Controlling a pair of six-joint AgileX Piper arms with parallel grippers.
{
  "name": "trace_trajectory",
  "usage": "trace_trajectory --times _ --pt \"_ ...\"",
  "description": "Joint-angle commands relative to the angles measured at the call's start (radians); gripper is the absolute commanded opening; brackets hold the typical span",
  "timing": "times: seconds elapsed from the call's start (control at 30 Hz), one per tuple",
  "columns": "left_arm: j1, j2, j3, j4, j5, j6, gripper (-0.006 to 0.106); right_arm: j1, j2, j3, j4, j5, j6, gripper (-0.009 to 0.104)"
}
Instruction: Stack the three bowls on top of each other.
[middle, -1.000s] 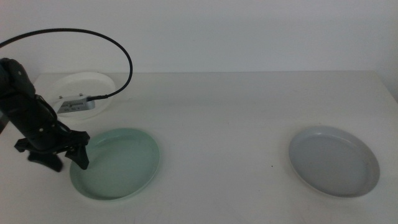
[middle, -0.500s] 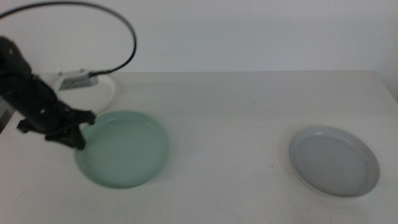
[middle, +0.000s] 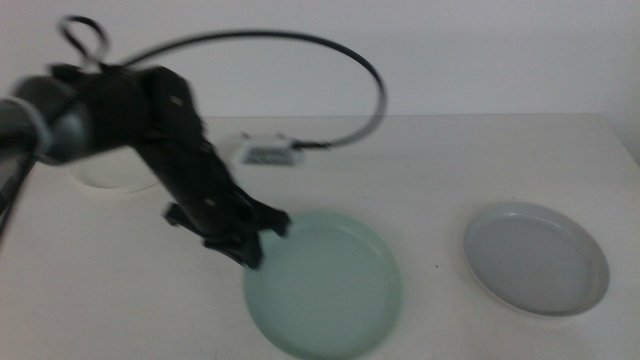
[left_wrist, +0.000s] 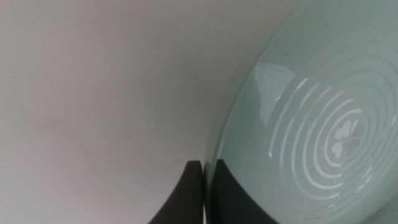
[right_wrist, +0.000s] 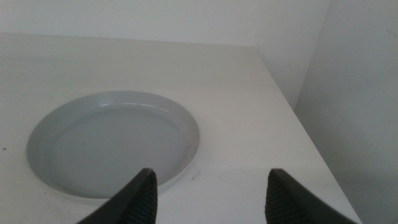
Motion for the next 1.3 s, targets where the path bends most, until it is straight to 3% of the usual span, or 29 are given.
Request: trace_trajectory --times 0.0,0.17,0.33,0.57,0.63,0.73,0.87,0.93,1.0,1.27 --pt "-0.055 -0.022 -0.022 -0.033 -0.015 -0.027 0.0 -0.007 -0.026 -0.006 -0.013 -0.082 -0.009 0.045" --pt "-0.122 0.029 -0.022 -0.038 -0.031 -0.029 0.0 -0.007 -0.026 -0.006 -0.013 -0.082 -0.009 0.045" --pt "-0.139 0.069 -0.022 -0.091 -0.046 -0.019 0.0 -0.007 -0.026 -0.006 -0.013 -0.082 -0.009 0.045" --pt "-0.141 0.096 -0.022 -0.089 -0.062 -0.005 0.003 -0.007 -0.026 -0.006 -0.013 -0.082 -0.009 0.045" --pt "-0.141 0.096 -0.022 -0.085 -0.062 -0.005 0.01 -0.007 -0.026 -0.006 -0.013 -0.082 -0.009 0.045" --pt "-0.137 0.091 -0.024 -0.077 -0.054 0.009 0.033 -0.007 -0.026 -0.006 -0.013 -0.082 -0.009 0.045" --pt "-0.095 0.032 -0.04 -0.057 -0.004 0.058 0.086 -0.007 -0.026 -0.006 -0.017 -0.082 -0.009 0.045" --pt "-0.051 -0.022 -0.05 -0.032 0.015 0.049 0.105 -0.007 -0.026 -0.006 -0.017 -0.082 -0.009 0.045" --pt "0.003 -0.085 -0.06 0.007 0.019 0.024 0.105 -0.007 -0.026 -0.006 -0.017 -0.082 -0.009 0.045" --pt "0.278 -0.239 -0.072 0.307 -0.115 -0.171 0.105 -0.007 -0.026 -0.006 -0.017 -0.082 -0.009 0.045"
